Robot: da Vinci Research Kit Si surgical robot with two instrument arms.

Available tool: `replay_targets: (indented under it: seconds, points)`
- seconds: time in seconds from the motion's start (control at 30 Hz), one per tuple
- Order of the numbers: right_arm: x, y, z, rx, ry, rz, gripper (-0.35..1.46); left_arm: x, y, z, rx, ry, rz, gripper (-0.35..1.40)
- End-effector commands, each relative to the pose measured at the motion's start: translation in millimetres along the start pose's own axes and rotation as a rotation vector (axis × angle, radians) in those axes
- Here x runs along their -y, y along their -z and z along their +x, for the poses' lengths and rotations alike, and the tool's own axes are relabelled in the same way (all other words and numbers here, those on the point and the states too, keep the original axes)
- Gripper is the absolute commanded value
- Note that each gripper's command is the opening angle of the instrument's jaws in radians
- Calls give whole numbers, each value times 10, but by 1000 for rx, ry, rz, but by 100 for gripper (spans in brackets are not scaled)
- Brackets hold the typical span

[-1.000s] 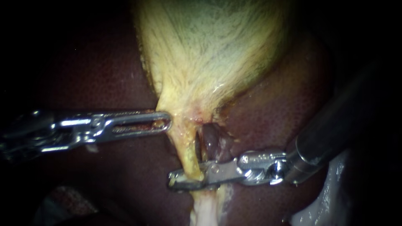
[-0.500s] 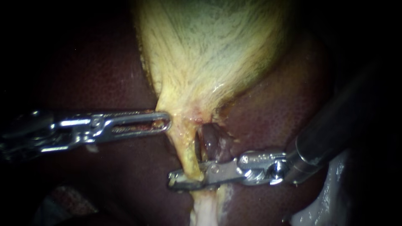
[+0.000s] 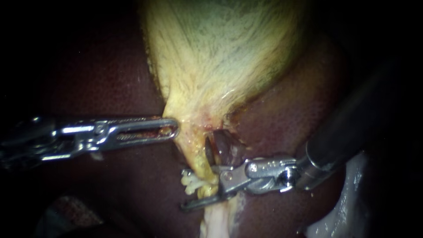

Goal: Going back second clip left tube

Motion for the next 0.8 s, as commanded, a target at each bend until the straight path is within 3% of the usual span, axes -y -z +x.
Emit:
replay_targets:
  seconds: [0.03,0.33,0.6,0.8]
  points:
    - [0,1,0,0,3,3,60,0,0,0,0,0,0,-35]
    - [-9,7,1,2,112,0,60,1,1,0,0,0,0,-35]
    - [-8,9,1,2,113,1,60,1,1,0,0,0,0,-35]
    - [0,31,-3,1,115,2,60,0,3,0,0,0,1,-35]
